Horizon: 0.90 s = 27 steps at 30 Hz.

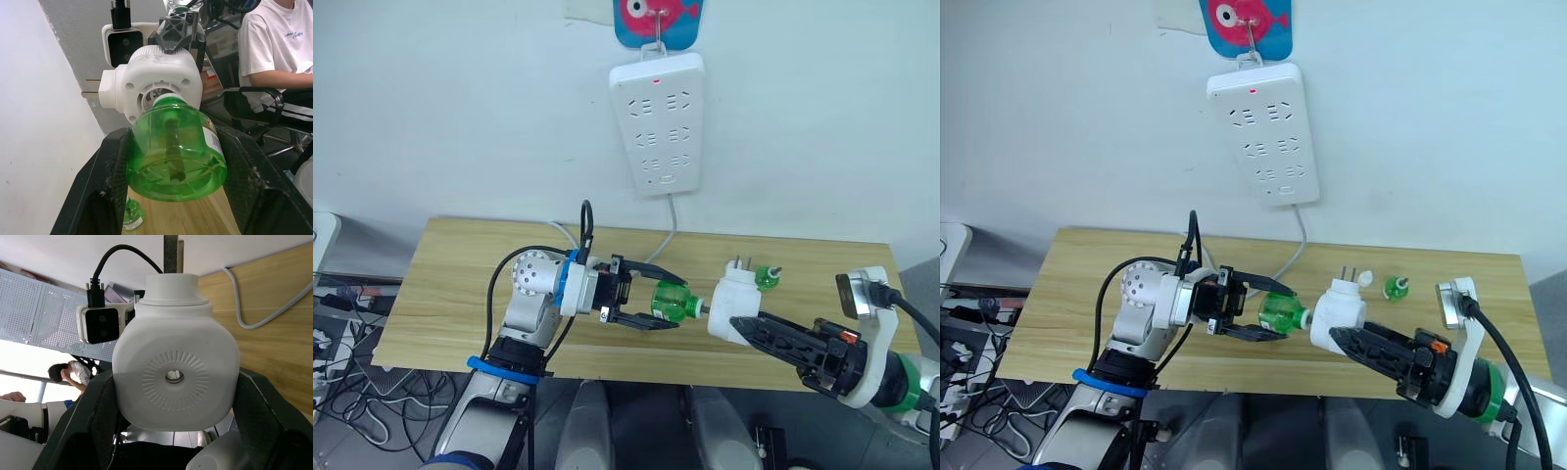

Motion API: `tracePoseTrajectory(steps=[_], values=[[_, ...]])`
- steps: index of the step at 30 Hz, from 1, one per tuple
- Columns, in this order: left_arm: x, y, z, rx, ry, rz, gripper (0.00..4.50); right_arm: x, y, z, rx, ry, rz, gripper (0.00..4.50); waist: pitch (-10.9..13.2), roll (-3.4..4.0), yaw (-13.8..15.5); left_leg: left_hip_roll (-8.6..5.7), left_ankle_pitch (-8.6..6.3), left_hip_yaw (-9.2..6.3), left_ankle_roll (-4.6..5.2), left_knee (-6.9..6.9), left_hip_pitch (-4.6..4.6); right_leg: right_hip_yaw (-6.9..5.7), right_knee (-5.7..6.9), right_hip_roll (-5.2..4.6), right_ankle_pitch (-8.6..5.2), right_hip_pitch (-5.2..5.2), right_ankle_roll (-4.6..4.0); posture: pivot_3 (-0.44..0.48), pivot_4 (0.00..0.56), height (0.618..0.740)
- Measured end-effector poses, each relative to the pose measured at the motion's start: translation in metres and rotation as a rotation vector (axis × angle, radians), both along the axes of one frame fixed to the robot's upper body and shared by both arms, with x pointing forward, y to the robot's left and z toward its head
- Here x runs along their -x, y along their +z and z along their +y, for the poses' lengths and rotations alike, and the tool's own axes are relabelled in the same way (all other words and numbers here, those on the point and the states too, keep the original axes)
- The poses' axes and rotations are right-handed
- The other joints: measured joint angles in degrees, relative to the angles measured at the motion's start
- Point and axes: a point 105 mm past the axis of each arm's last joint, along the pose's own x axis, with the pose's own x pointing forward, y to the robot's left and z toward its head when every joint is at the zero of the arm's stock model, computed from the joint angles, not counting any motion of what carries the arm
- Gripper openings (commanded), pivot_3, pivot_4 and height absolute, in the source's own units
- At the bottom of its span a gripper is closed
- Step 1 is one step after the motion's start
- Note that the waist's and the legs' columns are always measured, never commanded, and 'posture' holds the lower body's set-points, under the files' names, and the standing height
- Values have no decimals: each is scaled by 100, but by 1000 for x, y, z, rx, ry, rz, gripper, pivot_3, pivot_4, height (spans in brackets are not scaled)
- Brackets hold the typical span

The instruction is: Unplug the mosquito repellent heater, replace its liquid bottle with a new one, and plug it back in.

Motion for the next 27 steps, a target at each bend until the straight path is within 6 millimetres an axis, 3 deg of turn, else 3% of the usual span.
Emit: tracePoseTrajectory(steps=[27], values=[[-2, 2, -2, 11, 3, -20, 2252, 1, 1, 0, 4, 26, -6, 2979, 0, 0, -2, -1, -2, -2, 4, 6, -2, -1, 2, 0, 0, 2, 0, 28, 360, 740]])
